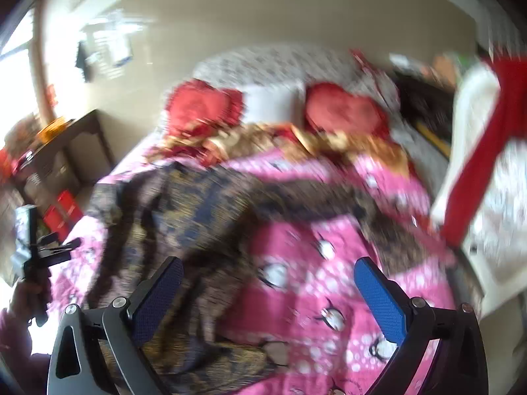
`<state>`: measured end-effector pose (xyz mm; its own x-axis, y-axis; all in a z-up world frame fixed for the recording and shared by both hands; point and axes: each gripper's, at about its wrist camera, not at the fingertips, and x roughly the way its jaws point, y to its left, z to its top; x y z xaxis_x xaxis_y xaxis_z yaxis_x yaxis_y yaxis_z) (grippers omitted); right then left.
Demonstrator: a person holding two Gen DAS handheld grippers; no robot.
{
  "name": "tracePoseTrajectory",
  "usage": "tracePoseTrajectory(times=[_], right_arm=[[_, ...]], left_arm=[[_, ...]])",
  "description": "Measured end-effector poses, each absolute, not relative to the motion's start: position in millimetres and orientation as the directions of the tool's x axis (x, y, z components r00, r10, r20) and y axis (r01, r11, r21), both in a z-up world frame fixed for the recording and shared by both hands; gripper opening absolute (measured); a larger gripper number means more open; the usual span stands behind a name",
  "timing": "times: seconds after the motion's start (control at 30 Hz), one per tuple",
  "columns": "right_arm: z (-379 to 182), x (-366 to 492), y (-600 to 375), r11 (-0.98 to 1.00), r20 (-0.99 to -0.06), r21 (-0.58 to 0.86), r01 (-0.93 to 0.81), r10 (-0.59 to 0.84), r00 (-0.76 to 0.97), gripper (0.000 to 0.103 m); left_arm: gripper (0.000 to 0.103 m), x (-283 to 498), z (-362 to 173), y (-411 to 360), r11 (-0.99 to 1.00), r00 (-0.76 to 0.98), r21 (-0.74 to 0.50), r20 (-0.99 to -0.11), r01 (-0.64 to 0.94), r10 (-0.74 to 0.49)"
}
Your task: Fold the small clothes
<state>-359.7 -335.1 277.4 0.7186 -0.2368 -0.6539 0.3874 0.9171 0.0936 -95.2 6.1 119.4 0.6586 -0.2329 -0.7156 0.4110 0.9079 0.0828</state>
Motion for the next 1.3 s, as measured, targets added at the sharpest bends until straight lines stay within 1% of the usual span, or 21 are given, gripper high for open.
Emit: tracePoseTrajectory(times=[0.07, 0.13, 0.27, 0.4, 0.5, 0.63, 0.8, 0.93, 1.07, 1.3], right_arm=[[303.5, -350.7, -309.2, 0.934, -0.617, 0.070, 0.349, -0.235, 0.751, 0.103], [317.0, -346.7, -293.6, 0.945, -0.584, 0.067, 0.319, -0.222, 0.781, 0.103], [326.8, -312.5, -263.2, 0.954, -0.611, 0.134, 0.270, -0.135, 0.780, 0.103], [315.4, -268.9, -236.4, 0.952, -0.625, 0.150, 0.265, -0.116, 0.772, 0.103], [301.2, -236.1, -220.3, 0.947, -0.629, 0.211, 0.242, -0.058, 0.775, 0.103], [279.0, -213.1, -210.1, 0.937, -0.641, 0.249, 0.244, -0.030, 0.767, 0.103], [254.4, -190.3, -205.7, 0.933, -0.669, 0.224, 0.282, -0.063, 0.740, 0.103], [243.1, -178.5, -211.3, 0.929, -0.691, 0.237, 0.283, -0.043, 0.721, 0.103], [230.3, -165.9, -211.2, 0.926, -0.713, 0.253, 0.280, -0.017, 0.701, 0.103], [213.1, -147.5, -197.5, 0.945, -0.721, 0.191, 0.265, -0.048, 0.692, 0.103]], left_arm=[[0.102, -99.5, 126.5, 6.9, 0.904, 0.660, 0.086, -0.712, 0.418, -0.237], [0.102, -100.9, 133.3, 7.8, 0.902, 0.659, 0.076, -0.709, 0.425, -0.251], [0.102, -97.6, 141.7, 13.2, 0.908, 0.662, 0.072, -0.708, 0.414, -0.246], [0.102, -90.8, 144.4, 18.1, 0.918, 0.658, 0.047, -0.712, 0.394, -0.245], [0.102, -86.1, 142.8, 21.9, 0.921, 0.657, 0.050, -0.715, 0.387, -0.238], [0.102, -78.2, 138.8, 25.2, 0.926, 0.654, 0.045, -0.721, 0.375, -0.230], [0.102, -67.3, 129.5, 28.4, 0.931, 0.634, 0.023, -0.739, 0.365, -0.230], [0.102, -59.6, 123.4, 27.7, 0.933, 0.630, 0.030, -0.745, 0.359, -0.218], [0.102, -51.3, 118.8, 28.9, 0.936, 0.618, 0.012, -0.754, 0.351, -0.222], [0.102, -38.7, 111.5, 31.3, 0.942, 0.613, 0.024, -0.765, 0.334, -0.198]])
